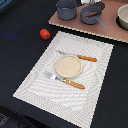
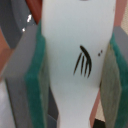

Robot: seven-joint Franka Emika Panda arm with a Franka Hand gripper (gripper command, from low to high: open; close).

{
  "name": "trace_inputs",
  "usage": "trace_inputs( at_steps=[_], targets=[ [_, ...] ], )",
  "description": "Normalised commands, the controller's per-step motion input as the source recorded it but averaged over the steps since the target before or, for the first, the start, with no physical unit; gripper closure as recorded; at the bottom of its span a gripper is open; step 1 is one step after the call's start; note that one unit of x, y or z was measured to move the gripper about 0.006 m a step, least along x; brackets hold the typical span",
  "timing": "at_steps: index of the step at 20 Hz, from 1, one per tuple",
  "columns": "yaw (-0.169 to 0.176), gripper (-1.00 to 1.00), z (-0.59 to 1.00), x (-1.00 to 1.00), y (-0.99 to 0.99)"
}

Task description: Place the fish, sausage, and tomato into the frying pan.

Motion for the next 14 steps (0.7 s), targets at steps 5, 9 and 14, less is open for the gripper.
trace_inputs(
  at_steps=[5, 9, 14],
  targets=[
    [0.000, 1.00, -0.19, 0.15, 0.59],
    [0.000, 1.00, -0.05, 0.40, 0.52],
    [0.000, 1.00, -0.08, 0.34, 0.47]
  ],
)
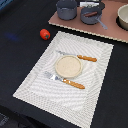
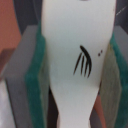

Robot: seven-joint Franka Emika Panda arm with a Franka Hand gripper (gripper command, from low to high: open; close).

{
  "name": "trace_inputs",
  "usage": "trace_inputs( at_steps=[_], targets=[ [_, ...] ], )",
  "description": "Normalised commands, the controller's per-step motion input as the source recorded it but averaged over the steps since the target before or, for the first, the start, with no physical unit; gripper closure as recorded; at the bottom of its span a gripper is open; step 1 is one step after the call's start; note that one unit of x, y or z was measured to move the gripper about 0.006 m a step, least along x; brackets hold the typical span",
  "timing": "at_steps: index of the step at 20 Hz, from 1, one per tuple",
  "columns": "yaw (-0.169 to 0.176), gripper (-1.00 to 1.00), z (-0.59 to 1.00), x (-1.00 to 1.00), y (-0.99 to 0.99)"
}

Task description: Place the fish, sausage, and tomato into the frying pan.

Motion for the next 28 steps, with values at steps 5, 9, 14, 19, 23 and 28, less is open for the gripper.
trace_inputs(
  at_steps=[5, 9, 14, 19, 23, 28],
  targets=[
    [0.000, -1.00, -0.01, 0.29, 0.39],
    [0.000, -1.00, 0.08, 0.17, 0.30],
    [-0.004, -1.00, 0.53, 0.09, 0.31],
    [-0.059, -1.00, 0.99, -0.24, 0.03],
    [-0.076, -1.00, 0.78, -0.58, -0.27],
    [-0.060, -1.00, 0.45, -0.58, -0.33]
  ],
)
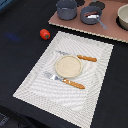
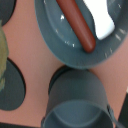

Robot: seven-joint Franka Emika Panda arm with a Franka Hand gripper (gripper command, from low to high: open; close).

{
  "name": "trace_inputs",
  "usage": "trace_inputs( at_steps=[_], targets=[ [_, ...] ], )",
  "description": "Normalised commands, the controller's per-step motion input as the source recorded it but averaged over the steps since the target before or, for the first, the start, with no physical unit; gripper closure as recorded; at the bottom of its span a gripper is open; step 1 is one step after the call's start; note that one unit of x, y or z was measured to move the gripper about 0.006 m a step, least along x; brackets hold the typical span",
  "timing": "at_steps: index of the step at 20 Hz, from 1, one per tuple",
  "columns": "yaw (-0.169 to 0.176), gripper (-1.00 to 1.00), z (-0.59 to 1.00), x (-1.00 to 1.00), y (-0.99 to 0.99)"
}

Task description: Place the fish, sausage, and tomato into the frying pan.

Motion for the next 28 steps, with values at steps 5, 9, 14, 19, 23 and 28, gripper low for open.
trace_inputs(
  at_steps=[5, 9, 14, 19, 23, 28],
  targets=[
    [-0.062, -1.00, 0.02, -0.67, -0.42],
    [-0.050, -1.00, 0.00, -0.67, -0.48],
    [-0.053, -1.00, 0.00, -0.66, -0.49],
    [-0.046, -1.00, -0.02, -0.63, -0.54],
    [-0.045, -1.00, -0.06, -0.59, -0.56],
    [-0.057, -1.00, -0.07, -0.54, -0.56]
  ],
)
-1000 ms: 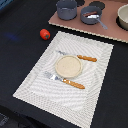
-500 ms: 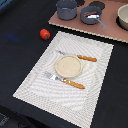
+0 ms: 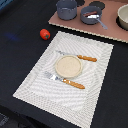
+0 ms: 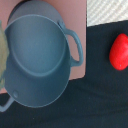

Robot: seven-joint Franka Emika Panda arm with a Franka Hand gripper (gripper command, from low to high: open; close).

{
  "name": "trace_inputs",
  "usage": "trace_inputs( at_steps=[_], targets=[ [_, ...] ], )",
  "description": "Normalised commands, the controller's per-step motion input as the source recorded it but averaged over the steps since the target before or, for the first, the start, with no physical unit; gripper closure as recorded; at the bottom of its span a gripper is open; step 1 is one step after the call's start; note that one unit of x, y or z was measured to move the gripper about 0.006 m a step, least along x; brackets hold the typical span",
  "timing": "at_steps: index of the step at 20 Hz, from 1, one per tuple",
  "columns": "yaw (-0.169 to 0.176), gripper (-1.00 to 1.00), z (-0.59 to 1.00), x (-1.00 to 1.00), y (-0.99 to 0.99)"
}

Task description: Place the fish, sausage, and tomato into the frying pan.

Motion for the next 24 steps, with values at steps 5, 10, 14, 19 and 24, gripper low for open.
trace_inputs(
  at_steps=[5, 10, 14, 19, 24],
  targets=[
    [-0.063, -1.00, -0.11, -0.51, -0.55],
    [-0.069, -1.00, -0.15, -0.49, -0.56],
    [-0.070, -1.00, -0.18, -0.48, -0.56],
    [-0.082, -1.00, -0.21, -0.51, -0.49],
    [-0.087, -1.00, -0.34, -0.58, -0.45]
  ],
)
